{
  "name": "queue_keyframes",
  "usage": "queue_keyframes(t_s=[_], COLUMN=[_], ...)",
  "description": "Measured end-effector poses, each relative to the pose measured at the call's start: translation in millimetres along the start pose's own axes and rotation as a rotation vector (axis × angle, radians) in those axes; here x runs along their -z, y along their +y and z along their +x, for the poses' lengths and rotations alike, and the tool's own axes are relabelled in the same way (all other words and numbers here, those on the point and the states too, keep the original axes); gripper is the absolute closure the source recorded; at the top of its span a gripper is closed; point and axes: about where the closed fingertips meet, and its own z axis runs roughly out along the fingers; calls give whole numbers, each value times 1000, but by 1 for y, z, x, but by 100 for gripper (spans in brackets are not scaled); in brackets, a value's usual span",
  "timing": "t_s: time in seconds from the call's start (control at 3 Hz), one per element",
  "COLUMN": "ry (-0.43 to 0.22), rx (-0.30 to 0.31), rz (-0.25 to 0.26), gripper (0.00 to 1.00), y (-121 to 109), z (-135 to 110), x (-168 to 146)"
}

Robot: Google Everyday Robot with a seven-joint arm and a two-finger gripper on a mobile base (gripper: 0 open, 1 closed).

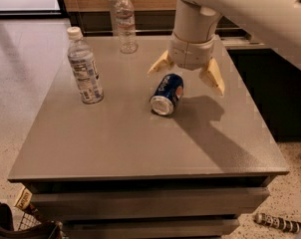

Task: Place pepsi can upright

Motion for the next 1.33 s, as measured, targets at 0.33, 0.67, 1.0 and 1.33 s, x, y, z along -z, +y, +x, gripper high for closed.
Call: queue_keyframes(t_s=[0.33, 0.67, 1.0, 1.33], ry=[-10, 9, 40, 57], rx=[27, 18, 6, 9], rz=[-3, -28, -66, -92], gripper=[0, 0, 0, 0], y=[-1, 3, 13, 22], z=[-14, -21, -23, -25], x=[2, -5, -16, -24])
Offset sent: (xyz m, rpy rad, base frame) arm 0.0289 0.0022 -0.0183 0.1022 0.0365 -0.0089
